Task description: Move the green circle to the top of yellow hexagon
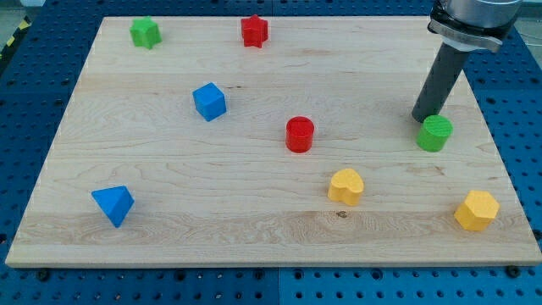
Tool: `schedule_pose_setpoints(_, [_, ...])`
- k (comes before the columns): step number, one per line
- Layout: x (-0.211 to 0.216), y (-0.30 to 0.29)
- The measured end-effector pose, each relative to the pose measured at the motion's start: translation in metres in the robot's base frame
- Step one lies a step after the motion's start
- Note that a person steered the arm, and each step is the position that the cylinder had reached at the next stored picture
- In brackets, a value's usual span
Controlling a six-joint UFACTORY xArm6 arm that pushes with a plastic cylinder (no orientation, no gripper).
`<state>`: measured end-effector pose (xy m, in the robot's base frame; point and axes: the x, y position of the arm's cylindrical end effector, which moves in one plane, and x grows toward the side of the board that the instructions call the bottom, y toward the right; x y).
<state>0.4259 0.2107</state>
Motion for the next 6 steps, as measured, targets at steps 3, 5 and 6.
schedule_pose_setpoints(3, [0.045, 0.007])
schedule_pose_setpoints(5, [0.063, 0.008])
schedule_pose_setpoints(6, [0.069, 0.008])
